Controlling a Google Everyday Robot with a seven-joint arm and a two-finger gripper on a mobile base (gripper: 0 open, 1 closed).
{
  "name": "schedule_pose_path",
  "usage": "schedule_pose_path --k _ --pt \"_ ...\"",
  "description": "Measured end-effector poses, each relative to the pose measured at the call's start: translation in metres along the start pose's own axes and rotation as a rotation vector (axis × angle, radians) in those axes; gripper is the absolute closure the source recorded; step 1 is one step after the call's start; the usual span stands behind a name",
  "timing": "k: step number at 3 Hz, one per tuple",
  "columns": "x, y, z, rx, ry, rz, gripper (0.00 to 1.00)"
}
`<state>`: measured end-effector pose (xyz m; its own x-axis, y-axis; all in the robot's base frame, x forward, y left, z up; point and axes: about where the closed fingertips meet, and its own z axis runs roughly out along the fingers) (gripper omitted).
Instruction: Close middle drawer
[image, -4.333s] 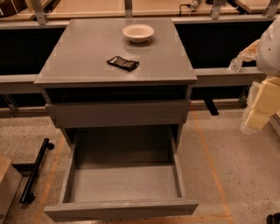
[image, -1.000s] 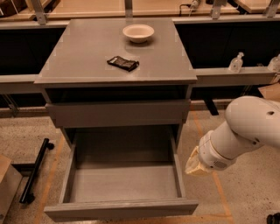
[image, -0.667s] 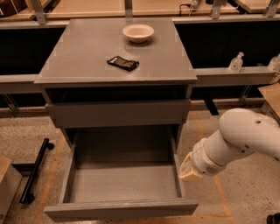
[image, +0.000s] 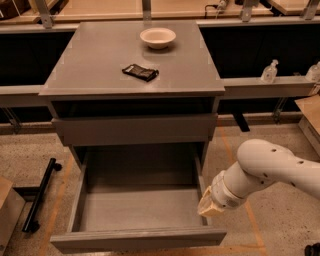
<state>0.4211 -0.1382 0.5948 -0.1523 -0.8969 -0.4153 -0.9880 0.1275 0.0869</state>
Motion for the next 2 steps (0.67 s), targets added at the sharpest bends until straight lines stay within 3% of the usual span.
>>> schedule_pose_path --k 1,2 --pt "0.005 0.001 0.01 -0.003 0.013 0.008 1.0" --pt "0.018 0.004 0.042 -0.034 0.01 0.034 1.0"
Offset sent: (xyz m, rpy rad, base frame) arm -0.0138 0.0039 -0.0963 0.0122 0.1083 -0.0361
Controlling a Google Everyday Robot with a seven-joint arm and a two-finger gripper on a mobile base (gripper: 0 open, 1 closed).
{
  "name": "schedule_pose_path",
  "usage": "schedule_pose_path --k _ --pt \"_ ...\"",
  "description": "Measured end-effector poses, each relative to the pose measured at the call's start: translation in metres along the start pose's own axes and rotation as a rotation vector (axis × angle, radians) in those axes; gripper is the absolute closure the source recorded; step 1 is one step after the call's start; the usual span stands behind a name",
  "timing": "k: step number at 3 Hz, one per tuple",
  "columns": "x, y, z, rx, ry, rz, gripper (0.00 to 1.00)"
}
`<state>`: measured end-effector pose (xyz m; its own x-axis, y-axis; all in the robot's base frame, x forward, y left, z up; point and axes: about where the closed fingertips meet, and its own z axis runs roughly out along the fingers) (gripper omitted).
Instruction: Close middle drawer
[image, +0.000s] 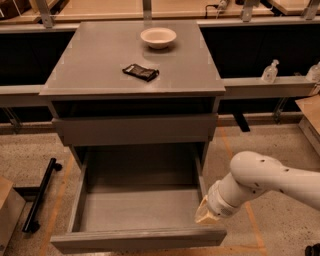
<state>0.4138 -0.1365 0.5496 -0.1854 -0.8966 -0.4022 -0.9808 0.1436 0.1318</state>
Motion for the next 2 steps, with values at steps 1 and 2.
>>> schedule_pose_path --k 1,2 --pt "0.019 0.004 0.033 -0.036 0.0 0.047 1.0" --pt "0.037 0.011 0.066 -0.083 0.031 0.088 1.0"
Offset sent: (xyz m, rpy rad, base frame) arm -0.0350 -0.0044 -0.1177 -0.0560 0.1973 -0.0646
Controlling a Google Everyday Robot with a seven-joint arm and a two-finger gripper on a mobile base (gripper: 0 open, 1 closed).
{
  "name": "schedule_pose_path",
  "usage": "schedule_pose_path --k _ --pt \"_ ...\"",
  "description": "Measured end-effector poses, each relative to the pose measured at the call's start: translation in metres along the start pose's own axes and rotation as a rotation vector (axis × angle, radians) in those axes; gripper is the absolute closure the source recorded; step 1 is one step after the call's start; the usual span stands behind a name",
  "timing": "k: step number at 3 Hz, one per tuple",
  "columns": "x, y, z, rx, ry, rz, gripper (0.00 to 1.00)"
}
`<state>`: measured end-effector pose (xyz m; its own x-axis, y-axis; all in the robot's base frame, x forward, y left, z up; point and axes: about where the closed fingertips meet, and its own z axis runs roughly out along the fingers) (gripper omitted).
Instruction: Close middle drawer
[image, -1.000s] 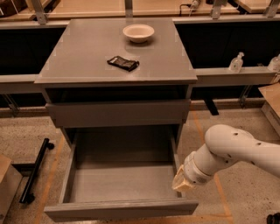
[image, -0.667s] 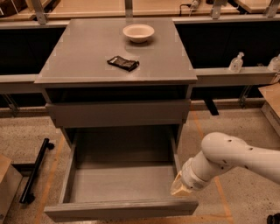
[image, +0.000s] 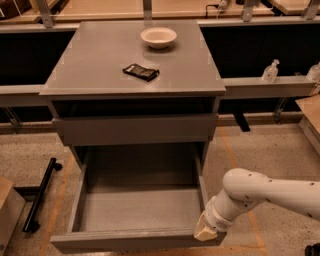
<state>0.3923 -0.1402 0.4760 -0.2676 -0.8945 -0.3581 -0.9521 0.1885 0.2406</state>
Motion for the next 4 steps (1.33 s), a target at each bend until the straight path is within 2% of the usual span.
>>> schedule_pose_path --k 1,2,4 --pt "0.018 0.004 0.026 -0.039 0.023 0.052 1.0" --pt "0.033 -0.002 0.048 -0.06 0.026 0.1 1.0" --pt "0.033 -0.001 0.049 -0.064 0.027 0.101 0.59"
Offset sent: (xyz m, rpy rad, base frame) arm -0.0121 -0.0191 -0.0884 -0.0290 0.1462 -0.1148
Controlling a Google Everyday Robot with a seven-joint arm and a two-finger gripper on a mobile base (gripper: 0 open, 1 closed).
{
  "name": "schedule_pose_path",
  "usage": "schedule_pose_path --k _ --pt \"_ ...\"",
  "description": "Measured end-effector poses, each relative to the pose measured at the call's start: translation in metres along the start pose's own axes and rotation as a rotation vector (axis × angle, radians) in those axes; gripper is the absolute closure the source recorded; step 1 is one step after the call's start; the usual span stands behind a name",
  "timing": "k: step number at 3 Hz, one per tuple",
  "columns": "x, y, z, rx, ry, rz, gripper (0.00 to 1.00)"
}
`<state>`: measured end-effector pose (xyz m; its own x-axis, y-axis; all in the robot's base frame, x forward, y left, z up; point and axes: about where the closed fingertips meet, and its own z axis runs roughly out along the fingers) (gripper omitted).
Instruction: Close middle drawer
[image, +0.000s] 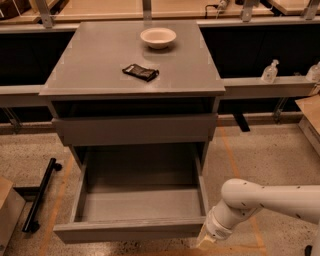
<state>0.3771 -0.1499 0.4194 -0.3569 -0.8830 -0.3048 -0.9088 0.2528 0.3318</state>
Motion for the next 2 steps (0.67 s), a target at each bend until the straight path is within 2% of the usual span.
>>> schedule_pose_path --k 1,2 --pt "-0.006 -0.022 -0.003 0.054 -0.047 -0.025 0.68" --pt "-0.006 -0.039 -0.006 0.063 -0.07 -0.046 0.92"
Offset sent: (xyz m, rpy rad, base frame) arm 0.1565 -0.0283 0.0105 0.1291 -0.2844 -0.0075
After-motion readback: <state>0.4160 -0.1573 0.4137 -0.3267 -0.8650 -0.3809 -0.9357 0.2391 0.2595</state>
